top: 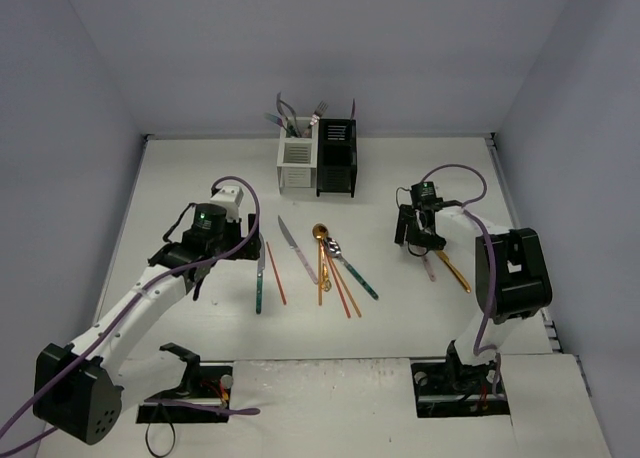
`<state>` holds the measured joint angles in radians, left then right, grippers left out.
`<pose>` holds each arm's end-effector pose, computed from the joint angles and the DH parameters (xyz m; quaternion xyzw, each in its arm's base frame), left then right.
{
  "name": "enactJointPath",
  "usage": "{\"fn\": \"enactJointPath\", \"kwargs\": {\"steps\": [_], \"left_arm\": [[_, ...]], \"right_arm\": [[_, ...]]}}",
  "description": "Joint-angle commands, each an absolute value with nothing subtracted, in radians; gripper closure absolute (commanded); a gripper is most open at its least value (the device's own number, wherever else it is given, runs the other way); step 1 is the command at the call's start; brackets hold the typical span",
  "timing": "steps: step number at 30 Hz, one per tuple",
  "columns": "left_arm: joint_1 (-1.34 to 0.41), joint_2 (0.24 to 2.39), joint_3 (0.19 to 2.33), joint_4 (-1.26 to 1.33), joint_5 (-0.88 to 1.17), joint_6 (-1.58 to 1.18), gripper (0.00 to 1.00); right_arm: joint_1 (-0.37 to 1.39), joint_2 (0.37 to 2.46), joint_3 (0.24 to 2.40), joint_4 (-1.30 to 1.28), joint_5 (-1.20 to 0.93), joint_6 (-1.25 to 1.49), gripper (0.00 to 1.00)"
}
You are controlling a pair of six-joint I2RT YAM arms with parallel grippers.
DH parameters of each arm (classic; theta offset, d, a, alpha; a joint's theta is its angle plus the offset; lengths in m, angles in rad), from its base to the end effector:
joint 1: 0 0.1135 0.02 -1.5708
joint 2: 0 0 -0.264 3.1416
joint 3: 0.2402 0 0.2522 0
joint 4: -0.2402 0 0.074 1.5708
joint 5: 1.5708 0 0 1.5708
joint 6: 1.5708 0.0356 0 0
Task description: Sort the eating utensils into containers
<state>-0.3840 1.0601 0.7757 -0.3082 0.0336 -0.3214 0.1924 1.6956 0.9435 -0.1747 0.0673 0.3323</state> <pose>0.2163 -0.0887 0.2715 0.0355 0.8820 -0.1762 0.4357 0.3327 0.0624 0.1643 0.0769 0.9450 0.0512 0.3137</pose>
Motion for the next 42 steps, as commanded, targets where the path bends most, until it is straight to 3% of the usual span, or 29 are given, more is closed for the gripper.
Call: {"fn": "enactJointPath", "kwargs": {"steps": [1,7,12,22,31,35,42], "left_arm": [[-0.376,1.063,0.802,-0.261,0.026,-0.304,0.14],[-0.376,1.060,0.802,-0.264,0.020,-0.302,0.14],[-0.376,1.063,0.804,-0.266,0.023,-0.304,0.14],[-0.376,1.055,0.804,-0.265,0.017,-0.305,0.14],[-0.376,1.039,0.802,-0.262,0.009,-0.300,0.14],[-0.376,1.021,0.793,-0.262,0.009,-0.299,0.15],[-0.376,1.009,0.775,-0.250,0.009,-0.308,0.14]], "right_arm": [[0.187,1.760,1.008,-0.179,0.063,0.295,0.36],[0.189,1.799,1.015,-0.181,0.010,0.291,0.62],[0.194,1.798,1.013,-0.181,-0.036,0.300,1.00],[0.280,1.641,1.165,-0.181,-0.035,0.316,1.00],[0.385,1.652,1.598,-0.136,0.087,0.254,1.00],[0.391,1.724,1.747,0.009,0.058,0.203,1.00],[0.399,1.823,1.767,0.433,0.009,0.125,1.00]]}}
